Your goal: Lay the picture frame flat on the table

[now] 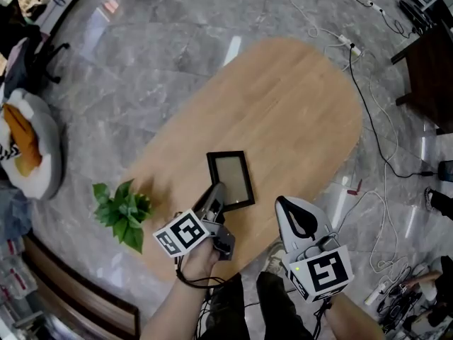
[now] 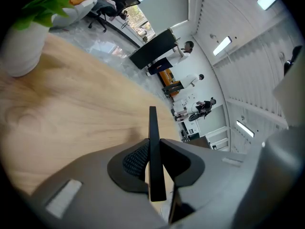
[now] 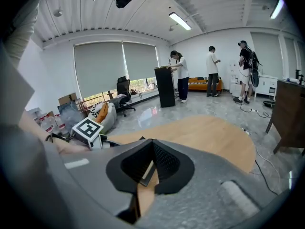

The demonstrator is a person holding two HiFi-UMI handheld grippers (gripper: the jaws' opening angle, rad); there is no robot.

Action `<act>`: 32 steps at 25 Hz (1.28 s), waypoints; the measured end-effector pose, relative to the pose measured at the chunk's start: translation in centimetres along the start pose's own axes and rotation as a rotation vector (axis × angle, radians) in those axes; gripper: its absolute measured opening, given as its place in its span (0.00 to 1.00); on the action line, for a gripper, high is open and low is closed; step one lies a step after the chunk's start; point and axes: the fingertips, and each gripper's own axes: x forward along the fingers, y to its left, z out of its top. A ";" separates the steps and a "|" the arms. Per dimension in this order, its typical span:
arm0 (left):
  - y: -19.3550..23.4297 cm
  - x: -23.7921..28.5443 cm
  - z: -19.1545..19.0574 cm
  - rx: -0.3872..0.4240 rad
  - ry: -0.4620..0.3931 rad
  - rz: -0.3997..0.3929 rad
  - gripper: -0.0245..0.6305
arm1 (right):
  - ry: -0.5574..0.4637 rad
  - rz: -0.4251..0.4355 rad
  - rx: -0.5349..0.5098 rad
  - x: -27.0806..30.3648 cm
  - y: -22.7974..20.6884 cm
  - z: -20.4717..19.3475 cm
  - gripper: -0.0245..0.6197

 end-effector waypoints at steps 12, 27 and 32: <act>4.5 1.0 -2.3 0.024 0.089 0.103 0.20 | 0.050 0.064 -0.003 1.6 2.8 -3.7 0.04; 6.1 1.2 -3.4 0.149 0.146 0.227 0.58 | 0.089 0.093 -0.002 1.6 3.8 -5.5 0.04; 5.4 0.1 -3.1 0.230 0.152 0.272 0.62 | 0.091 0.077 -0.015 1.0 3.2 -5.5 0.04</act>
